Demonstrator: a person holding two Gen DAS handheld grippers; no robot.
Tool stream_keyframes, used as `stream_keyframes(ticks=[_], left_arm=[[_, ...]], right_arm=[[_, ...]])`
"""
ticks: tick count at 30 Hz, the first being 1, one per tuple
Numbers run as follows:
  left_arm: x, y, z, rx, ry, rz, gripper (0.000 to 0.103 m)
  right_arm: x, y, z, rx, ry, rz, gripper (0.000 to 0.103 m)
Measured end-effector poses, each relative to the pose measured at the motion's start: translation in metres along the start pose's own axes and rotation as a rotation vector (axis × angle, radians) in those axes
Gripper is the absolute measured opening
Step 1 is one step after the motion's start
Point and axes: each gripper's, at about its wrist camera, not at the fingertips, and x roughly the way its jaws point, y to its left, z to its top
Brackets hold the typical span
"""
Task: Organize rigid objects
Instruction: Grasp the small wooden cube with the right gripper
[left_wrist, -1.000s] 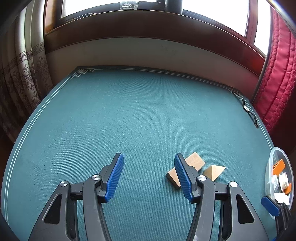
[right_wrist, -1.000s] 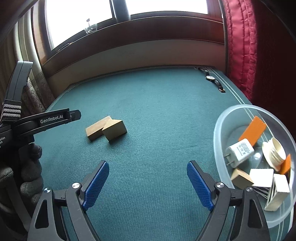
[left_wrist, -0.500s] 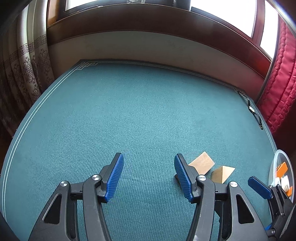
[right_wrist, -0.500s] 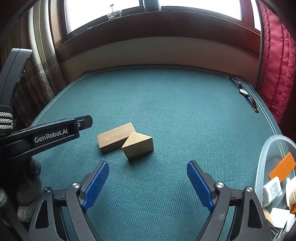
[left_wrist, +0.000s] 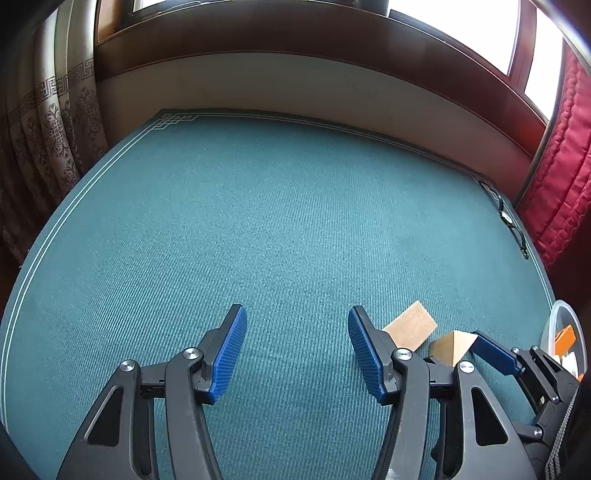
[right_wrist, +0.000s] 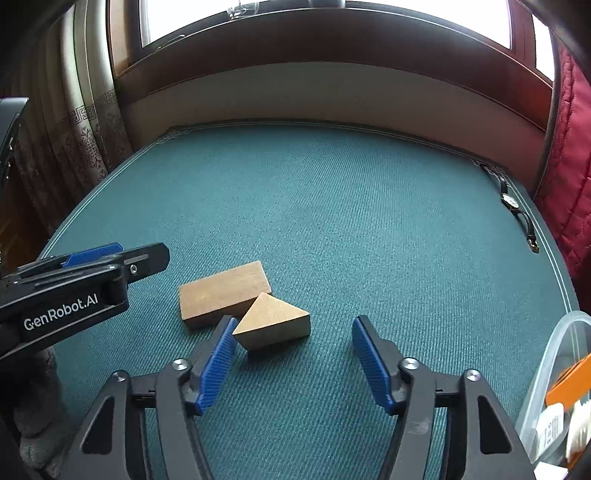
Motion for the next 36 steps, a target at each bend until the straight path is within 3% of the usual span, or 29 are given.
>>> stream_keyframes(ticks=[8, 12, 25, 32, 36], left_arm=[[0.004, -0.007, -0.002, 0.024, 0.0, -0.025, 0.058], [0.004, -0.016, -0.005, 0.058, -0.002, -0.046, 0.058], [0.006, -0.042, -0.013, 0.164, -0.028, -0.066, 0.058], [0.005, -0.038, -0.01, 0.144, -0.021, -0.056, 0.059], [0.002, -0.034, -0.009, 0.122, -0.022, -0.054, 0.059]], right_arm=[[-0.008, 0.002, -0.007, -0.006, -0.005, 0.0, 0.038], [-0.015, -0.007, -0.015, 0.031, -0.005, 0.0, 0.034], [-0.022, -0.024, -0.023, 0.105, -0.008, 0.007, 0.034], [-0.021, -0.021, -0.022, 0.149, -0.01, 0.015, 0.049], [-0.019, -0.019, -0.019, 0.192, -0.011, -0.018, 0.05]])
